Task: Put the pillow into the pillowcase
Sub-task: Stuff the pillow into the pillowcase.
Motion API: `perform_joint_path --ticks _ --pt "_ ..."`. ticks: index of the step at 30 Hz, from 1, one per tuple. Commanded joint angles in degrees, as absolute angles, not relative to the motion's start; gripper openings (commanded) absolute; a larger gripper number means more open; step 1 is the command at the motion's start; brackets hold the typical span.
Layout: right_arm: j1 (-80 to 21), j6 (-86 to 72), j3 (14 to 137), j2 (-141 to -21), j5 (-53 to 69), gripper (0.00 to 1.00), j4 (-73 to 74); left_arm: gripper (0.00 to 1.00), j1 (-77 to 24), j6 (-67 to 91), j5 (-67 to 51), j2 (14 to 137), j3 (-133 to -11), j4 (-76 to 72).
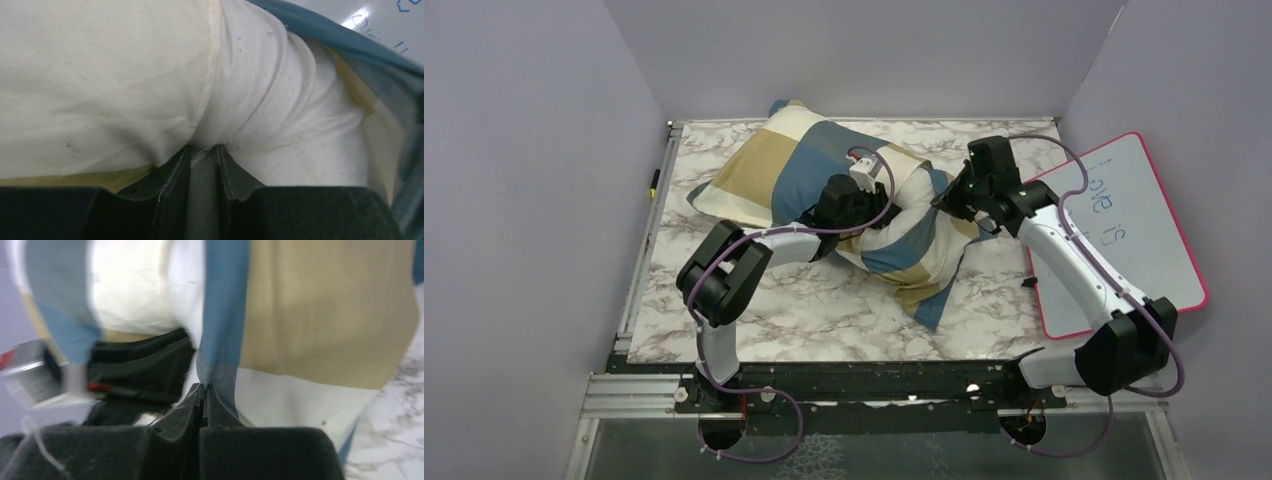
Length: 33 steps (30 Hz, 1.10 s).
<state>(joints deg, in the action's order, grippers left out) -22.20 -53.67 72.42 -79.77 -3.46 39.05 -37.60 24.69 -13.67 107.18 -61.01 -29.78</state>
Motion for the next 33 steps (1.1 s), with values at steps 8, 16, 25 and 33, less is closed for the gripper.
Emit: perform_joint_path --ticks 8,16,25,33 --pt "-22.5 -52.4 55.8 -70.5 33.7 0.00 -24.5 0.27 -37.9 26.9 -14.1 118.1 -55.9 -25.6" --pt "-22.5 -49.2 54.1 -73.4 24.9 0.45 -12.0 0.27 -36.8 30.8 -16.8 109.8 -52.8 -26.2" --pt "-22.4 -41.8 61.2 -65.1 -4.9 0.63 15.1 0.45 -35.0 28.5 -21.2 89.0 -58.9 -18.0" --pt "-22.4 -30.9 71.5 -75.6 -8.9 0.60 22.9 0.53 -36.4 26.2 -27.0 85.2 -60.4 -15.9"
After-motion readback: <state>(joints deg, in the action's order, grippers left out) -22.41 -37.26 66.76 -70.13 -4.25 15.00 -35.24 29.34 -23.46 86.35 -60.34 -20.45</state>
